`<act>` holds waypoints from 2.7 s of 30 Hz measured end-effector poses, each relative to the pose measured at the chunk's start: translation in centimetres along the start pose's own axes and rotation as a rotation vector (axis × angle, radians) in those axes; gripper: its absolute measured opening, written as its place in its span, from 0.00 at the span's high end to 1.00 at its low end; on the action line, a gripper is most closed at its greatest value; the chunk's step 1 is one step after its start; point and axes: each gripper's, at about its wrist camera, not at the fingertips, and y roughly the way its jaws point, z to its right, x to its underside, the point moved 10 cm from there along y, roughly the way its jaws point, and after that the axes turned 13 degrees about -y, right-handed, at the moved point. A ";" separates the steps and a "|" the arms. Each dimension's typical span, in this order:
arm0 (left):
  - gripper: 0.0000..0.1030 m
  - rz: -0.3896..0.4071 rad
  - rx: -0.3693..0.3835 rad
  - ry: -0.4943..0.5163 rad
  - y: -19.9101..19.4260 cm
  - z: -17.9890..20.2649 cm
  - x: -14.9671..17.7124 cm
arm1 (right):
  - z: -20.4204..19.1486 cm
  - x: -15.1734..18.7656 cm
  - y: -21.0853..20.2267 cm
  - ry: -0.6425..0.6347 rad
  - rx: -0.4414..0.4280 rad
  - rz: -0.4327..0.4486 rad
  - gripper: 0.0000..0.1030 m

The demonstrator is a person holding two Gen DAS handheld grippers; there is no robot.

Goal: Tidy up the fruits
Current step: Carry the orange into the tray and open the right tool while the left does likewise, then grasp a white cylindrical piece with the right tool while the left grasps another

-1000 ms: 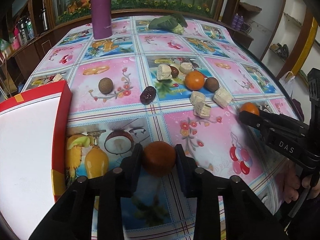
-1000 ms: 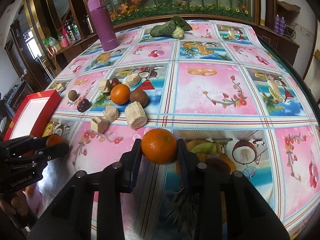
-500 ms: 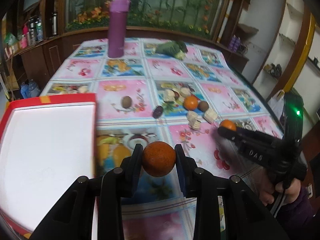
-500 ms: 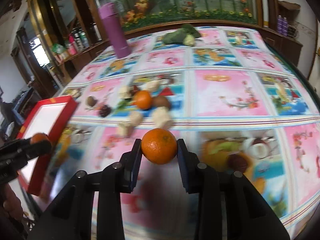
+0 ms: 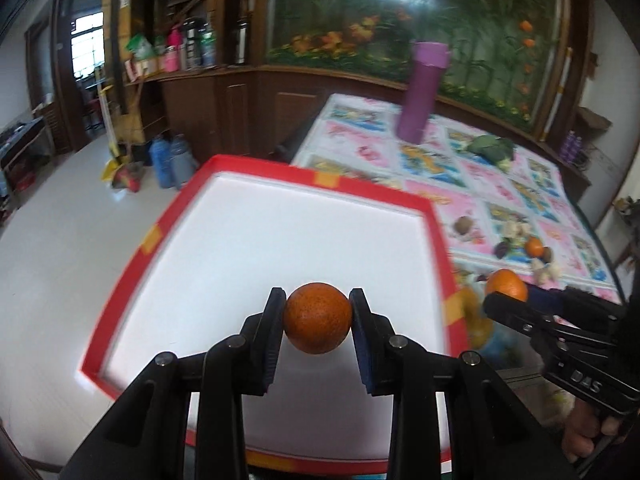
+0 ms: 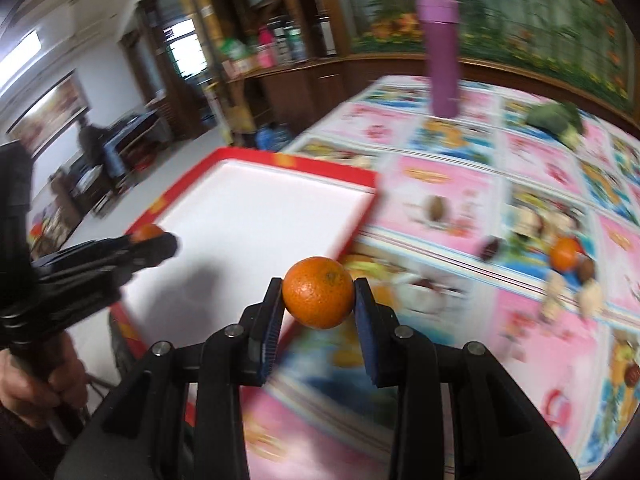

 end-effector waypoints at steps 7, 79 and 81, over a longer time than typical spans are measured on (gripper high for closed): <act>0.69 -0.018 -0.092 -0.020 1.2 -4.0 1.1 | -5.7 0.0 4.0 -0.115 -0.055 -0.072 0.64; 0.22 -0.096 0.011 0.397 3.4 17.7 4.7 | 22.2 8.4 -2.9 0.227 0.308 -0.130 0.72; 0.22 -0.106 0.024 0.394 3.4 18.1 4.8 | 22.3 8.3 -2.8 0.226 0.300 -0.127 0.73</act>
